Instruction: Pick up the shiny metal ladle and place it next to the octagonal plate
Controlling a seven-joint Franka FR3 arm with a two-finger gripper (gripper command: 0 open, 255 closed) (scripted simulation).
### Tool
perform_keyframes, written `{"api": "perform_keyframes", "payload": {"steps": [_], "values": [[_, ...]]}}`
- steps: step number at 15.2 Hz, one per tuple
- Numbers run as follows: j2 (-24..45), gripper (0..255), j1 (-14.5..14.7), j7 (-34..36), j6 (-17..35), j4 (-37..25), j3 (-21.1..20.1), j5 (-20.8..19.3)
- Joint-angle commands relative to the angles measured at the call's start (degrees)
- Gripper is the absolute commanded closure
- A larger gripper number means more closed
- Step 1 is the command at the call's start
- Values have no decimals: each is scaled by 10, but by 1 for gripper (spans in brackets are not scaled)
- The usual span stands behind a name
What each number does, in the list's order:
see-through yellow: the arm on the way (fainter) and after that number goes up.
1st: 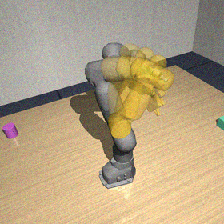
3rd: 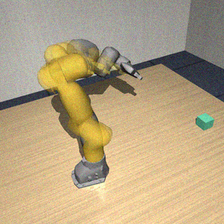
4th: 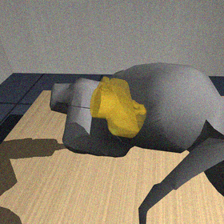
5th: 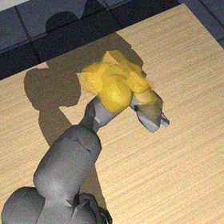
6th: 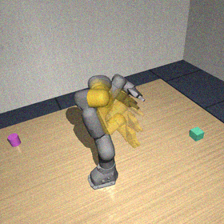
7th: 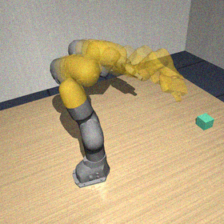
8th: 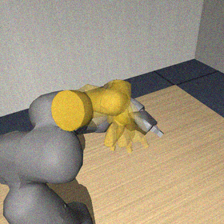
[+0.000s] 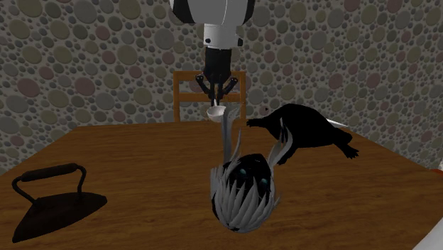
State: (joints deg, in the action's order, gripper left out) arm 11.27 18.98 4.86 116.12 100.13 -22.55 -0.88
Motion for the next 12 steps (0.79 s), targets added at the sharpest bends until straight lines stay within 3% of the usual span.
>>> {"api": "perform_keyframes", "payload": {"steps": [1, 12], "values": [[-8, 255, -9, -14, -6, 2, 4, 5], [-54, 255, -98, -172, -6, 54, 61, 44]]}}
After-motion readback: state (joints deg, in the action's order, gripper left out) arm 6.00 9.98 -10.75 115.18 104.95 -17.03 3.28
